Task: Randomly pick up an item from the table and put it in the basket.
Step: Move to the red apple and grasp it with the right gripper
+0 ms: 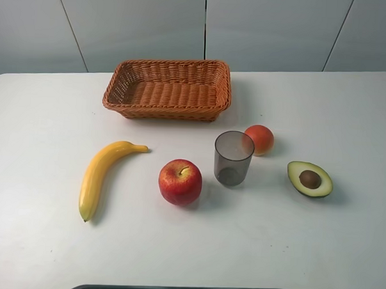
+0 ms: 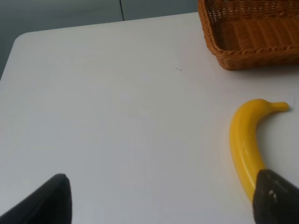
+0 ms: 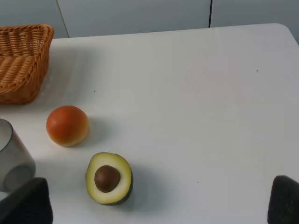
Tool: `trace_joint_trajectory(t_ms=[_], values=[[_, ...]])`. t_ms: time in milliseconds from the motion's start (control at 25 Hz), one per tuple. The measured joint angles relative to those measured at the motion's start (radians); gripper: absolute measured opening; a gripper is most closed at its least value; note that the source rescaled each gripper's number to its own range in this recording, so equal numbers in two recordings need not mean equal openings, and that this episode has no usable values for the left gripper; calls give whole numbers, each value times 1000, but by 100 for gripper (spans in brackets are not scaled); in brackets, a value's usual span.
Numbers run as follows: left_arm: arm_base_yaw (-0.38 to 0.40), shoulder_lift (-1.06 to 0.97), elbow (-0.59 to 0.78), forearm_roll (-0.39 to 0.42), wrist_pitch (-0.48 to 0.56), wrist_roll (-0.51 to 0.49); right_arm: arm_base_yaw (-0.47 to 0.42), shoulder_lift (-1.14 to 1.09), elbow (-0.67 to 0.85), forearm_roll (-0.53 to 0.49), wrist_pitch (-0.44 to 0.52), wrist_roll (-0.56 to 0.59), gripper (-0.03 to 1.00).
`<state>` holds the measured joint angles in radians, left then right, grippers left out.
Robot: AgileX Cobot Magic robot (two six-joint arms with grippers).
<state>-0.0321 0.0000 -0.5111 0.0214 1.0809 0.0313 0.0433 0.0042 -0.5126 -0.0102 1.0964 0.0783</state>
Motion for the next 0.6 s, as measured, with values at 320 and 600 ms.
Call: trace_joint_trajectory(t_ms=[320, 600], values=[[0, 0, 0, 0, 0, 0, 0, 0, 0, 0, 0, 0, 100], [0, 0, 0, 0, 0, 0, 0, 0, 0, 0, 0, 0, 100]])
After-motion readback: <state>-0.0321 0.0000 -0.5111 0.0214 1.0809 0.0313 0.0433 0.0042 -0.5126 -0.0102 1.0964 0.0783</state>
